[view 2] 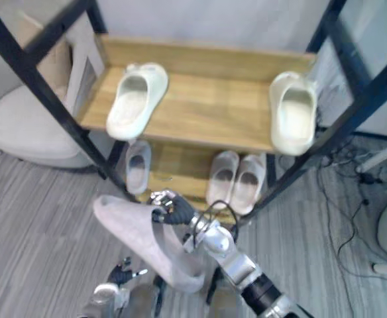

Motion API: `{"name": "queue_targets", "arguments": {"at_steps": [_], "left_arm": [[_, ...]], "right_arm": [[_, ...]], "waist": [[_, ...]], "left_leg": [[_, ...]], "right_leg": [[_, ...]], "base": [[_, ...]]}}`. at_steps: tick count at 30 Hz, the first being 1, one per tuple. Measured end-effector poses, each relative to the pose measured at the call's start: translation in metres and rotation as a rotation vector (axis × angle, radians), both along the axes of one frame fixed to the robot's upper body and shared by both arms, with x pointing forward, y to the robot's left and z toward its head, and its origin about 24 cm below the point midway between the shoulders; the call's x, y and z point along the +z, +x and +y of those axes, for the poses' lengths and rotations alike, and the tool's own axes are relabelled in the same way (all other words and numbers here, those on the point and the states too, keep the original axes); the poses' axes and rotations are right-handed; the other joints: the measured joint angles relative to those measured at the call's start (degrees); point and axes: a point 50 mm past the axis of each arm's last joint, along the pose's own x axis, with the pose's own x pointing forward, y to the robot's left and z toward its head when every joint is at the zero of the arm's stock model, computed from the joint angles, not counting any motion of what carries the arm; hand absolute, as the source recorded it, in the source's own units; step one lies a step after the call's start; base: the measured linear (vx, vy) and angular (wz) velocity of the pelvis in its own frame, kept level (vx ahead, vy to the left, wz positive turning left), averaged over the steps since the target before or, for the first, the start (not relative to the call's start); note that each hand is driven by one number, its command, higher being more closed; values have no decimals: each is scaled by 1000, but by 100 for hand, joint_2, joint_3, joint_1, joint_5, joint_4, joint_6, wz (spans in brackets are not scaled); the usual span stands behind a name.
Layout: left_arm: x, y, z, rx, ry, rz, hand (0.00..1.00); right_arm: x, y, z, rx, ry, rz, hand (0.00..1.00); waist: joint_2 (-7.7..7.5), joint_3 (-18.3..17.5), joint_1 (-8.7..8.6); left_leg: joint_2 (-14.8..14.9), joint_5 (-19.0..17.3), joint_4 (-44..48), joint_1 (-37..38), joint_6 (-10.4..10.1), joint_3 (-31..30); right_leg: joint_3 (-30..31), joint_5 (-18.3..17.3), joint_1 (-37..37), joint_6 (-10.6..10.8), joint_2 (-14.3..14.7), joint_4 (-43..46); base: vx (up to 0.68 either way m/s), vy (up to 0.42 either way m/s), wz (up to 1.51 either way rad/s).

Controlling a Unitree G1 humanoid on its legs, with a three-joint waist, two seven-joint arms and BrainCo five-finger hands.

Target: Organize the slippers on the shoe rack

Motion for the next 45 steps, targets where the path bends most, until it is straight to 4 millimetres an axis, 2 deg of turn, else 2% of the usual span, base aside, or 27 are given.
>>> {"name": "queue_targets", "arguments": {"at_steps": [4, 7, 11, 13, 15, 17, 22, 24, 26, 27, 29, 32, 36, 39, 41, 42, 45], "left_arm": [[14, 24, -2, 6, -10, -93, 0], [27, 41, -6, 27, -26, -177, 0], [47, 65, -7, 70, -56, -298, 0], [55, 68, -13, 57, -94, -356, 0], [60, 67, -15, 75, -127, -398, 0], [66, 67, -15, 78, -137, -440, 0], [78, 60, -14, 135, -199, -540, 0], [81, 58, -14, 170, -232, -568, 0], [77, 62, -4, 276, -205, -536, 0], [69, 68, 4, 329, -160, -467, 0], [59, 68, 12, 317, -113, -358, 0], [57, 67, 14, 322, -95, -340, 0], [56, 67, 14, 317, -91, -334, 0], [53, 66, 15, 319, -87, -318, 0], [51, 65, 16, 330, -92, -303, 0], [51, 65, 16, 331, -92, -298, 0], [51, 66, 14, 326, -92, -296, 0]], "right_arm": [[20, 19, -6, -53, -16, -87, 100], [43, 34, -20, -146, -6, -184, 100], [85, 53, -38, -288, 80, -320, 100], [98, 61, -45, -348, 103, -358, 100], [114, 65, -47, -391, 151, -403, 100], [128, 69, -48, -422, 181, -445, 100], [169, 85, -73, -643, 259, -560, 100], [179, 92, -82, -723, 268, -584, 100], [189, 100, -84, -770, 279, -581, 100], [197, 104, -83, -783, 282, -585, 100], [213, 111, -83, -824, 276, -609, 100], [211, 125, -97, -921, 263, -539, 100], [201, 137, -100, -966, 210, -466, 100], [215, 139, -105, -1002, 261, -475, 100], [225, 140, -106, -1019, 289, -479, 100], [226, 140, -108, -1031, 295, -477, 0], [228, 140, -115, -1066, 363, -449, 0]], "waist": [[5, 321, 6], [6, 493, 7], [20, 637, -2], [71, 658, 135], [144, 656, 216], [153, 651, 289], [182, 632, 415], [181, 631, 485], [156, 644, 490], [80, 667, 471], [-9, 707, 438], [-74, 741, 450], [-74, 735, 461], [-85, 706, 467], [-83, 689, 470], [-88, 685, 479], [-85, 681, 510]], "left_leg": [[-26, -328, 930, -859, 13, -15], [-96, -613, 1835, -1568, -47, -2], [-32, -973, 3058, -2593, -75, 138], [6, -1145, 3421, -2868, -87, 166], [33, -1260, 3714, -3183, -115, 144], [48, -1370, 3931, -3399, -117, 121], [9, -1507, 4486, -4007, -244, -35], [-8, -1523, 4626, -4195, -271, -58], [-58, -1515, 4690, -4370, -290, -113], [-60, -1488, 4734, -4523, -340, -142], [-64, -1476, 4934, -4814, -365, -263], [-109, -1466, 5056, -4972, -387, -240], [-116, -1444, 5024, -5037, -421, -230], [-129, -1367, 4965, -5220, -498, -267], [-160, -1311, 4927, -5295, -555, -315], [-165, -1300, 4915, -5303, -576, -334], [-183, -1287, 4892, -5302, -603, -348]], "right_leg": [[27, -286, -812, -53, -105, 836], [135, -655, -1543, -55, -297, 1808], [178, -1087, -2504, -192, -494, 3024], [229, -1283, -2817, -178, -529, 3386], [250, -1411, -3101, -186, -541, 3681], [267, -1509, -3316, -194, -550, 3911], [192, -1744, -3874, -259, -640, 4482], [164, -1820, -4028, -280, -699, 4649], [95, -1890, -4151, -292, -788, 4776], [45, -1915, -4269, -334, -839, 4855], [-64, -1959, -4451, -376, -865, 5019], [-40, -2035, -4578, -416, -973, 5222], [-59, -2117, -4619, -365, -1038, 5245], [-105, -2114, -4789, -373, -1051, 5252], [-150, -2104, -4856, -453, -1072, 5269], [-176, -2101, -4855, -541, -1084, 5283], [-198, -2154, -4857, -617, -1134, 5345]], "base": [[-137, 14, 4], [-89, 15, 11], [-58, 11, 20], [-60, -7, -1], [-58, -10, -3], [-17, -8, 0], [14, -7, 12], [40, -8, 19], [29, -19, 30], [5, -47, 28], [1, -37, 19], [13, -11, 21], [-1, -23, 9], [1, -35, 10], [28, -35, 13], [49, -43, 15], [40, -33, 11]]}}
